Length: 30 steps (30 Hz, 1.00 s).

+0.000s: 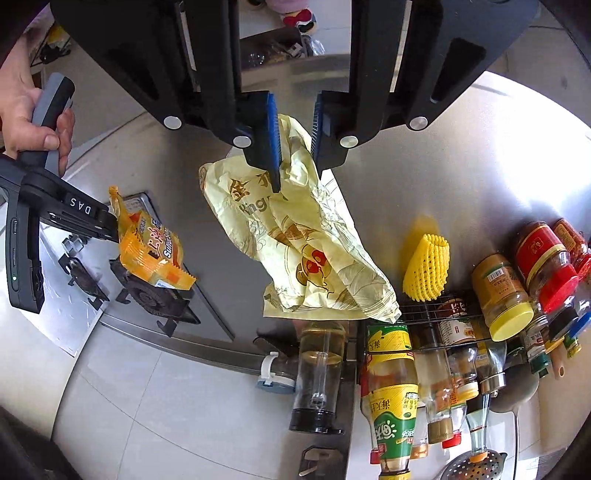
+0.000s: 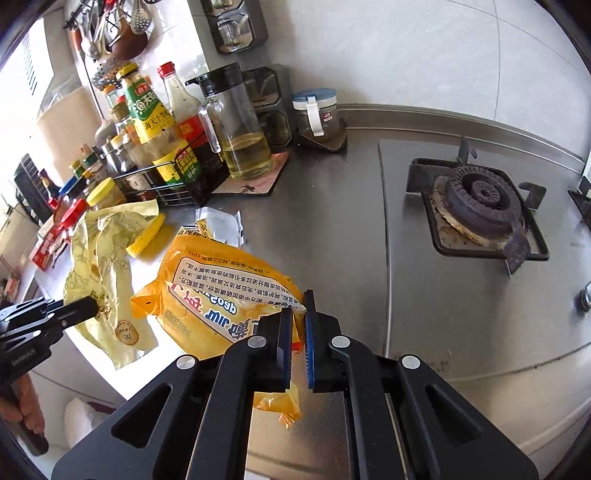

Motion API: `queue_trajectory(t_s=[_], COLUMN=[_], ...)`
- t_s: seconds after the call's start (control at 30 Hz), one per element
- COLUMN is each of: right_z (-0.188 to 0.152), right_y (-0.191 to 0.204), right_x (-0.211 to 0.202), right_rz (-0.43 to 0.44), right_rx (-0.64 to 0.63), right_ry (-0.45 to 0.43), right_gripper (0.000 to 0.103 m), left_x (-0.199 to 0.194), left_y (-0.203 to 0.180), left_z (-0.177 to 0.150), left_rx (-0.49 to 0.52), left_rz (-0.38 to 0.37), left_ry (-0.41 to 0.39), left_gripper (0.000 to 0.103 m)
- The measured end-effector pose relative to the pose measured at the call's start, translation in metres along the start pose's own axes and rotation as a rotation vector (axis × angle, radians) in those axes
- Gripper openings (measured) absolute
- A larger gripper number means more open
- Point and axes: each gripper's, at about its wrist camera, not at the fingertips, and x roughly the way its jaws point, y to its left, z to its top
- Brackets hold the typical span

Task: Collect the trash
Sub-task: 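Carry the yellow bag and orange snack bag down over the bin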

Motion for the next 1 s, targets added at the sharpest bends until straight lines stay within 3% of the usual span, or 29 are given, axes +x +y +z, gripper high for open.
queue_trajectory(t_s=[0.33,0.53,0.73,1.0], right_z=[-0.087,-0.162,-0.237,-0.321], right_y=[0.000,-0.004,-0.006,-0.025], right_x=[-0.074,-0.087,-0.051,0.038], right_rz=[0.027,0.027,-0.020,-0.110], right_rx=[0.015,0.032,0.026,0.054], right_ry=[0.012,0.085,0.227,0.399], right_gripper=[0.007,0.007,0.007,0.007], left_x=[-0.050,-0.043,-0.005,0.084], left_y=[-0.059,-0.072,-0.074,-0.053], left_z=[-0.079,-0.153,-0.208,-0.256], left_rx=[0.022,-0.002,-0.010,-0.101], left_rz=[-0.070,-0.110,-0.123,-0.096], left_ry=[0.031,0.146,0.275,0.412], left_gripper=[0.013,0.013,0.013,0.013])
